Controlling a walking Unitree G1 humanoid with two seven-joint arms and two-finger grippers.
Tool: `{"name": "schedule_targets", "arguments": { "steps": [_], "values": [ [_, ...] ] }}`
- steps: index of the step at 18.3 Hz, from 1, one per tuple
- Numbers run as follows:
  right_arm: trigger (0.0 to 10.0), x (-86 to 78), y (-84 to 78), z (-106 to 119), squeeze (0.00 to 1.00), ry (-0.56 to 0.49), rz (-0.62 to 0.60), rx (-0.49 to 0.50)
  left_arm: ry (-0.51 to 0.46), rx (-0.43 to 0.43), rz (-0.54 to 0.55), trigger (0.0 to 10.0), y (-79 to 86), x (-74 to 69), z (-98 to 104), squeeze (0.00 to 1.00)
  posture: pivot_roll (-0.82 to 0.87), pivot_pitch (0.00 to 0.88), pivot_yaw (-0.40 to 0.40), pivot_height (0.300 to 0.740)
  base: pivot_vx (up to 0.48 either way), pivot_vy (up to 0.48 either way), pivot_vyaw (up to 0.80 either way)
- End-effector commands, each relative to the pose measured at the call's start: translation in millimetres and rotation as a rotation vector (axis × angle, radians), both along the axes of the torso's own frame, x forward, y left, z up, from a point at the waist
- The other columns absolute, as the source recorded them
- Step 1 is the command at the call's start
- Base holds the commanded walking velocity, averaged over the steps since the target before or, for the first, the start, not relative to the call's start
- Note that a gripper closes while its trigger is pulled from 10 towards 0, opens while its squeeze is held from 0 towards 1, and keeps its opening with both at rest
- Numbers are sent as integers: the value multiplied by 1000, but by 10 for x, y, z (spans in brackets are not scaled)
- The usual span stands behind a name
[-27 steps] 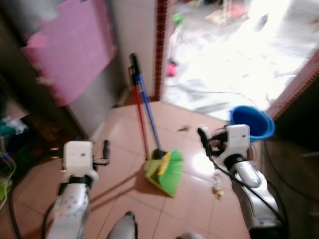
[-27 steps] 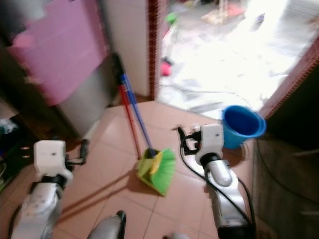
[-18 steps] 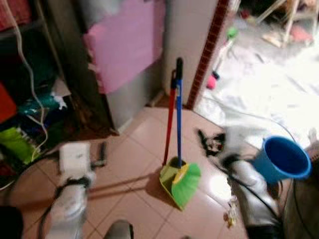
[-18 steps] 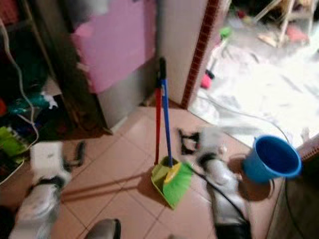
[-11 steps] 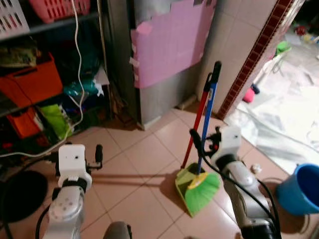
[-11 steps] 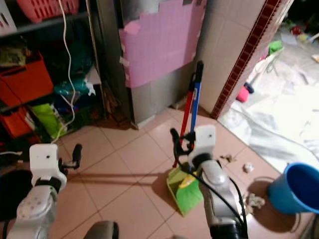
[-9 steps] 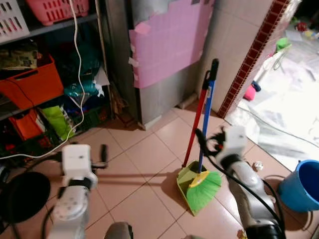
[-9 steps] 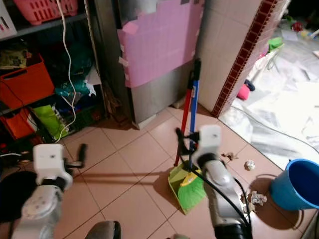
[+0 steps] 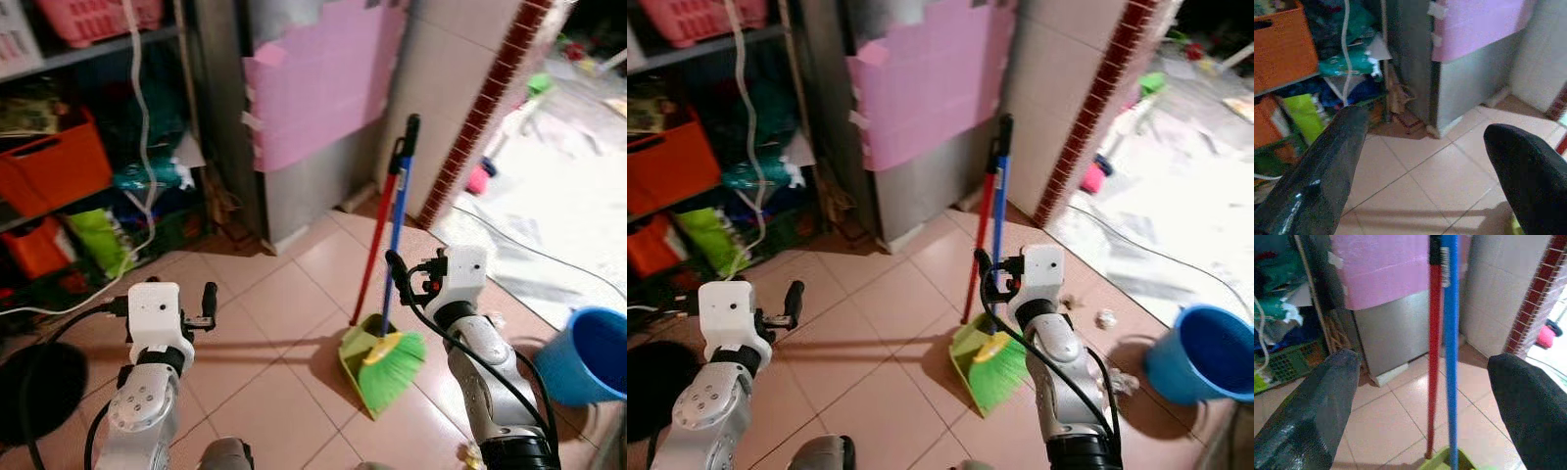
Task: Sweep floor
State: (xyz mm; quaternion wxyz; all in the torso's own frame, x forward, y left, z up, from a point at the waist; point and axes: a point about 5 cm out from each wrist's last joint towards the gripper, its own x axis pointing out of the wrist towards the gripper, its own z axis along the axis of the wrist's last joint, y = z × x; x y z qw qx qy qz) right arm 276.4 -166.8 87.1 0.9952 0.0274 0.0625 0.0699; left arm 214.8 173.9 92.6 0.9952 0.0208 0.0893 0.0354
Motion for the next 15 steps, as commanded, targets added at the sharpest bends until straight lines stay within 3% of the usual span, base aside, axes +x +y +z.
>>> {"name": "schedule_targets", "arguments": {
  "steps": [1, 5, 15],
  "values": [
    [10000, -3, -18, -8, 0, 4, -4, 0, 2, -2, 7, 10000, 8, -6, 5, 0, 44, 65, -64, 740, 0, 0, 0],
    [10000, -7, -20, -15, 0, 10, -5, 0, -1, -16, -1, 10000, -20, -12, 6, 0, 42, 69, -66, 740, 0, 0, 0],
    [10000, -8, -10, -14, 0, 6, -7, -4, -6, -21, -10, 10000, -20, -16, 8, 0, 41, 75, -66, 740, 306, 0, 0]
  ]
}}
